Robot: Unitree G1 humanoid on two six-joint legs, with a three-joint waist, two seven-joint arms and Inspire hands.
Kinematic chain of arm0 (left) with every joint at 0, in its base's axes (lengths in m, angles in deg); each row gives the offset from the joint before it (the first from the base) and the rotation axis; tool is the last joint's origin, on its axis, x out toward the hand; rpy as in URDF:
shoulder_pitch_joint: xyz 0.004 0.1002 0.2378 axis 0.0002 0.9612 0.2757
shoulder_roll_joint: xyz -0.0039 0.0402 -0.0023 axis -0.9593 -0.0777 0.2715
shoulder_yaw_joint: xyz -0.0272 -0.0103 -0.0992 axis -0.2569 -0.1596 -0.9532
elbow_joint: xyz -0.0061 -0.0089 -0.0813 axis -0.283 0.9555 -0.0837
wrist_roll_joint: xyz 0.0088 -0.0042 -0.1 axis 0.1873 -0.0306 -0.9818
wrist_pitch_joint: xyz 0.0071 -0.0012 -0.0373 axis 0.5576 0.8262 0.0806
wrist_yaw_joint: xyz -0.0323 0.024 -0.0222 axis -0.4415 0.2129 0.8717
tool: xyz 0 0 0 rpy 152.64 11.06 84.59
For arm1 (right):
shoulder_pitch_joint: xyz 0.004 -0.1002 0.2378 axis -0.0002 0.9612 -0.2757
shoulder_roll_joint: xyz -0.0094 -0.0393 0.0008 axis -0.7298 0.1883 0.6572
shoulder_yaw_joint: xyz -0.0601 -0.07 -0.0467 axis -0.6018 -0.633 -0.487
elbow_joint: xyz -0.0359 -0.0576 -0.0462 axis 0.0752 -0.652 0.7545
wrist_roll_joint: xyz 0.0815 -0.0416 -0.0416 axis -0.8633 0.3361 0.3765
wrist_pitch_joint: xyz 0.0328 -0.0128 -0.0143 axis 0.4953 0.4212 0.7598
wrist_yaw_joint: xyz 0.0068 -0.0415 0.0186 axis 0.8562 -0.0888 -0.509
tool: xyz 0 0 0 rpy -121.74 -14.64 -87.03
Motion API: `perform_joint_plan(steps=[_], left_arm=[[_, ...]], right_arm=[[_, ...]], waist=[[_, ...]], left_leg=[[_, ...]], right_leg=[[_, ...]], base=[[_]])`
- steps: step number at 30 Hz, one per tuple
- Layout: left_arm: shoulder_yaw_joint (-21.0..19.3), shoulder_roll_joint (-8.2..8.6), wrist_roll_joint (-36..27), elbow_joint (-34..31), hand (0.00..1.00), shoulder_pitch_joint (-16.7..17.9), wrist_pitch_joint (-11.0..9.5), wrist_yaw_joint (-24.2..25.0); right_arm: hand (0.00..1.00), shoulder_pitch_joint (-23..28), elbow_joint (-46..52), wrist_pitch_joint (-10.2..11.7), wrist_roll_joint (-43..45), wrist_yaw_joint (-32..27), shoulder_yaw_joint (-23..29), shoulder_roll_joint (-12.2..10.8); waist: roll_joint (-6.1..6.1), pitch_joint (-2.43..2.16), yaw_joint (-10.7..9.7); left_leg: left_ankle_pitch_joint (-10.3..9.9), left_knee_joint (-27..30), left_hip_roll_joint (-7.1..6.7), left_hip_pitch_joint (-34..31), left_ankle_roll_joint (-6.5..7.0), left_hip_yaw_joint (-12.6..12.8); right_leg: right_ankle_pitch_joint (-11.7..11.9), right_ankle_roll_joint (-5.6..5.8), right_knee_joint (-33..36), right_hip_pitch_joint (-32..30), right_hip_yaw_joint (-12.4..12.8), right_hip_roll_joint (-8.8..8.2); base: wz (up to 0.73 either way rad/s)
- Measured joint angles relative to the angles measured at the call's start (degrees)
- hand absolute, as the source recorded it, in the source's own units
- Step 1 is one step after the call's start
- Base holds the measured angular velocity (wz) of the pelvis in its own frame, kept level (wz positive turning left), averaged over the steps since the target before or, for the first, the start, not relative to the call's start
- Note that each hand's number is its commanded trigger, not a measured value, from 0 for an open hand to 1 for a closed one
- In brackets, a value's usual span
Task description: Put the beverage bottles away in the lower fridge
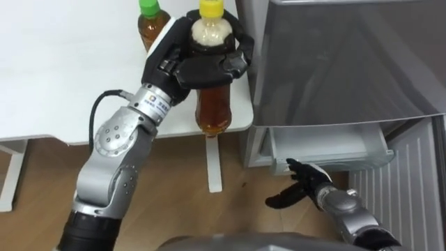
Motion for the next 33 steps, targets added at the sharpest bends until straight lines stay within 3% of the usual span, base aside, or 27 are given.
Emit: perform_joint_plan(steps=[13,22,26,33], left_arm=[[0.01,-0.78,-0.08,0.46,1.0,6.23,-0.01,5.04],[1.38,-1.29,-0.11,4.0,1.0,6.4,-0.12,6.25],[2.49,-1.21,-0.11,4.11,1.0,6.4,-0.13,7.11],[4.42,-1.38,-0.09,4.48,1.0,6.38,-0.13,7.28]], right_arm=[[0.0,2.72,13.26,-0.05,1.55,8.03,-3.43,-0.03],[0.0,3.55,27.09,-0.06,-2.89,14.95,-6.13,0.44],[0.0,3.81,27.34,-0.17,-3.17,20.59,-6.53,0.64],[0.0,3.75,27.56,-0.42,-3.7,25.95,-8.67,0.38]], waist=[[-0.1,0.15,1.69],[-0.29,0.47,1.53],[-0.93,0.88,1.57],[-0.98,0.9,1.54]], left_leg=[[0.0,0.09,-0.02,0.56,0.0,0.03],[0.0,0.09,-0.06,-0.33,0.0,-0.09],[0.0,0.04,-0.08,-0.48,0.0,-0.28],[-0.01,0.04,-0.1,-0.48,-0.01,-0.27]], right_leg=[[0.0,0.01,-0.25,0.74,0.12,-0.01],[-0.02,0.05,0.02,-0.27,0.23,-0.02],[-0.02,0.05,-0.2,-0.24,0.24,-0.02],[-0.02,0.05,-0.18,-0.24,0.09,-0.05]], base=[[0.0],[0.0],[0.01],[0.0]])
